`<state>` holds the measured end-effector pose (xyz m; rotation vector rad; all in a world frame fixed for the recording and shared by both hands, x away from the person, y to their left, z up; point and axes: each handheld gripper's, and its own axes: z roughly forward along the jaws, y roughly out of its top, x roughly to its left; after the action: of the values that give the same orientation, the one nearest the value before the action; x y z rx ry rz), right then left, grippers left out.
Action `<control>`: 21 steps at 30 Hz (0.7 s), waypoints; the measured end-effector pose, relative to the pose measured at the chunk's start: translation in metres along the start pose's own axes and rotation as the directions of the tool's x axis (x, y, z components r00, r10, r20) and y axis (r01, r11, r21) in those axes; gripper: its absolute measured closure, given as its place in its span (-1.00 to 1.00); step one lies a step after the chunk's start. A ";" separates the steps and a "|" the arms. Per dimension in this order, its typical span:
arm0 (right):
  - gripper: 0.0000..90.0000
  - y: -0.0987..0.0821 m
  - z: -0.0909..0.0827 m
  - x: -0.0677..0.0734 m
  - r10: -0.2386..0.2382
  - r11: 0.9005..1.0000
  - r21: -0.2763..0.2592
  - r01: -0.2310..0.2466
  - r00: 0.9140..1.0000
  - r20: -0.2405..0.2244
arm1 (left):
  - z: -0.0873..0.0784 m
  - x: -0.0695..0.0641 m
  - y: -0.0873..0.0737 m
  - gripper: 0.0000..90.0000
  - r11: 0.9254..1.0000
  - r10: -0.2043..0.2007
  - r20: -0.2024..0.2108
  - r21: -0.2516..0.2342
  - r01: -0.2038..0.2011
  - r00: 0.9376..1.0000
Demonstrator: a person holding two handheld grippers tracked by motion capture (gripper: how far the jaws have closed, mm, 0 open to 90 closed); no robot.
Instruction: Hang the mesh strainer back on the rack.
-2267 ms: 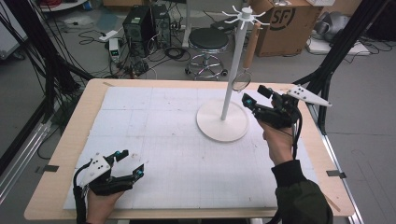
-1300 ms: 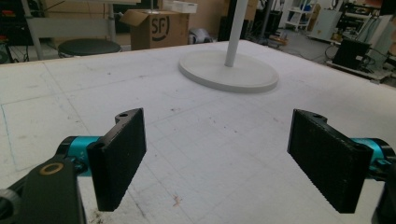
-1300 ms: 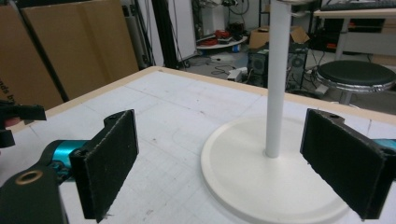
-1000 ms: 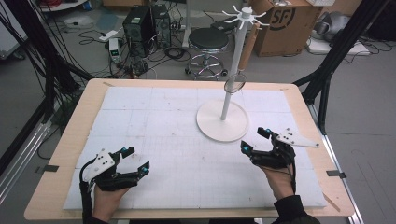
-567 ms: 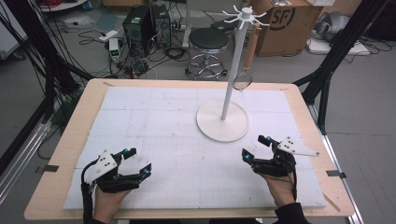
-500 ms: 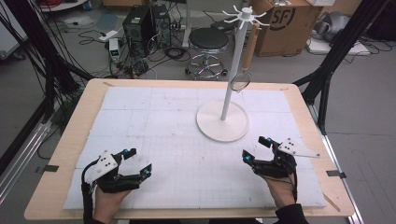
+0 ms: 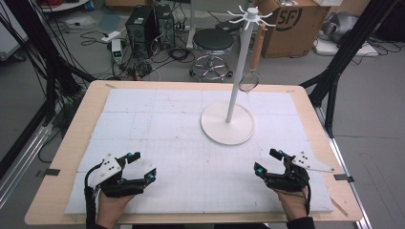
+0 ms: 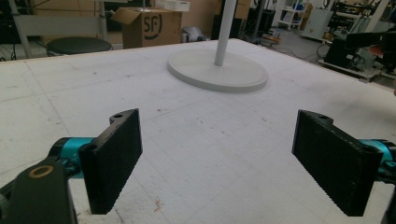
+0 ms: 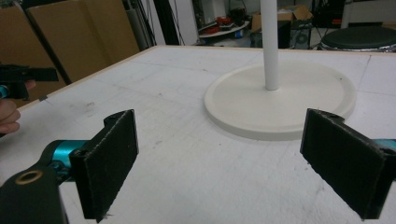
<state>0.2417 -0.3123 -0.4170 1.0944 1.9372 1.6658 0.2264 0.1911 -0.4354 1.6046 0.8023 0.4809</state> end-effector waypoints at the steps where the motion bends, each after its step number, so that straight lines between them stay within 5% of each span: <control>1: -0.77 -0.001 -0.001 -0.001 0.000 1.000 0.003 0.000 1.000 0.004 | 0.000 0.000 0.000 -0.63 1.000 -0.003 0.000 0.002 0.003 1.000; 21: -0.77 -0.013 -0.009 -0.006 0.030 0.999 -0.022 -0.029 1.000 0.011 | 0.001 -0.002 -0.001 -0.63 1.000 0.008 0.002 0.016 -0.008 1.000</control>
<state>0.2353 -0.3233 -0.4281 1.1269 1.9000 1.6888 0.2254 0.1889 -0.4362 1.6229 0.8005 0.4794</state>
